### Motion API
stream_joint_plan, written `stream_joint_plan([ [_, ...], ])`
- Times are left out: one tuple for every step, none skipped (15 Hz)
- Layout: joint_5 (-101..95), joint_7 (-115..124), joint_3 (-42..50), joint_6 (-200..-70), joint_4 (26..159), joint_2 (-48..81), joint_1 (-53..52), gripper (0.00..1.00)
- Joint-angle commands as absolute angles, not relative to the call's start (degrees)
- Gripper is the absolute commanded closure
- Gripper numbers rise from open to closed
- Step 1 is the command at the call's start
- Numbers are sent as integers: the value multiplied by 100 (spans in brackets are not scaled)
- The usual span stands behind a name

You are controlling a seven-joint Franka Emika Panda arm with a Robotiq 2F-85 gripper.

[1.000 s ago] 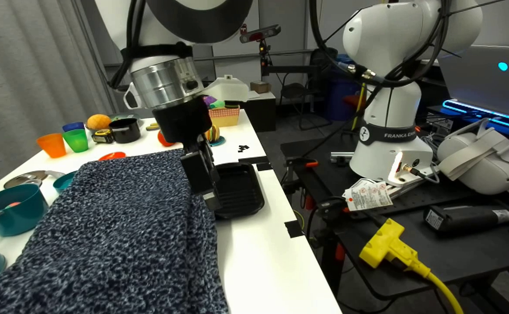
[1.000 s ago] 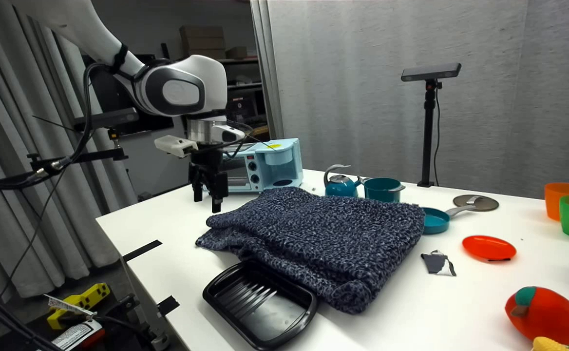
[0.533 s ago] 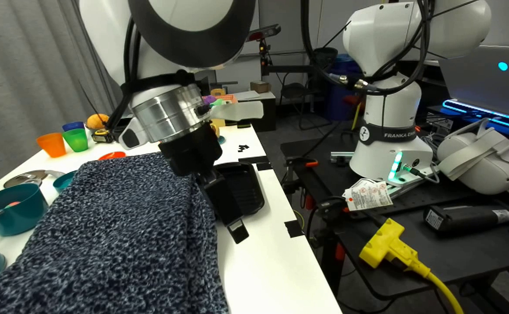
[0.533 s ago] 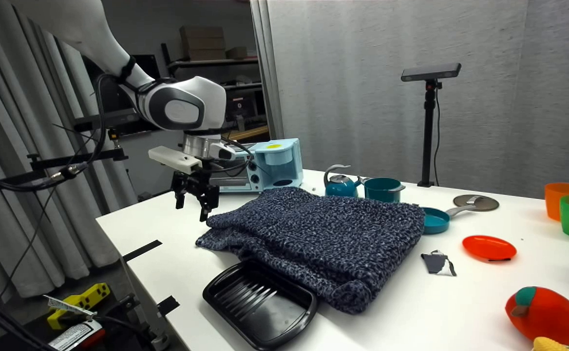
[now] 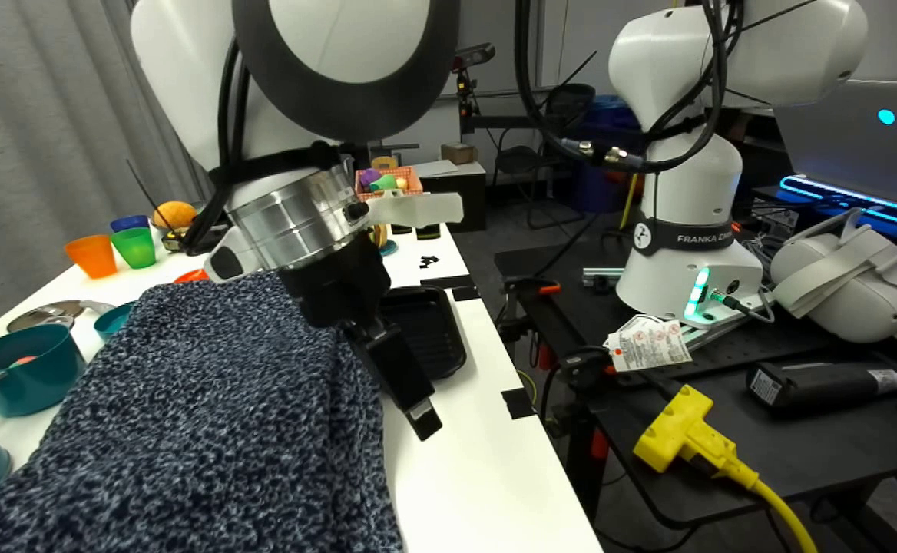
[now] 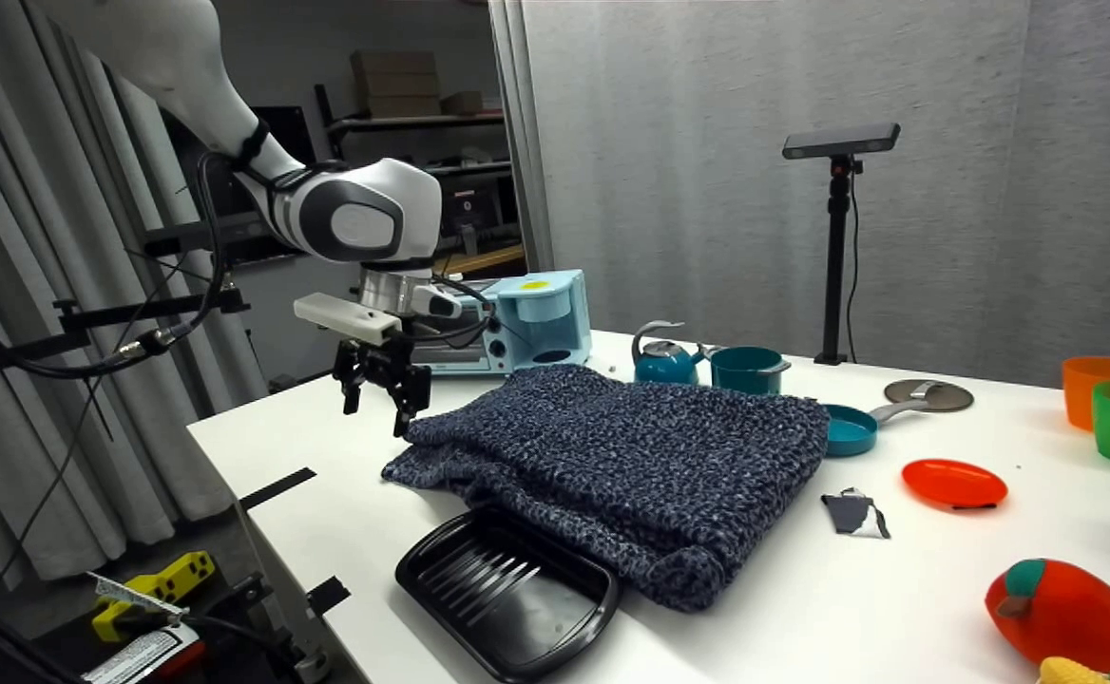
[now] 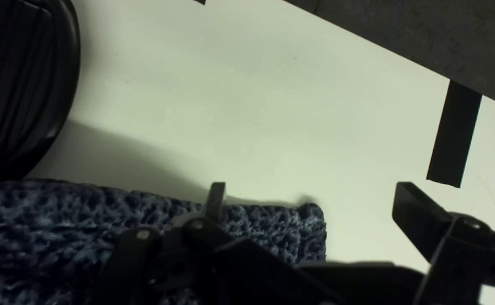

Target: Fold the thing on the table

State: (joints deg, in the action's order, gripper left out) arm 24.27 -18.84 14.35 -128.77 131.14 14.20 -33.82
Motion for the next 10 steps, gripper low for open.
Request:
stream_joint_plan([
  [1831,-2048,153,-13287,13151,1456,-2232,0],
  [1702,-2103,-100,-13474,13162,1492,-2068,0],
  [1598,-2135,-324,-13649,13156,1532,-1910,0],
  [1519,-2178,-521,-13824,13140,1579,-1786,0],
  [1417,-2195,-688,-14045,13103,1638,-1697,0],
  [1356,-2197,-836,-14245,13067,1690,-1621,0],
  [1248,-2181,-953,-14476,13038,1744,-1568,0],
  [1144,-2198,-1047,-14707,13057,1771,-1515,0],
  [969,-2209,-1113,-14915,13058,1803,-1483,0],
  [773,-2219,-1156,-15104,13057,1835,-1459,0],
])
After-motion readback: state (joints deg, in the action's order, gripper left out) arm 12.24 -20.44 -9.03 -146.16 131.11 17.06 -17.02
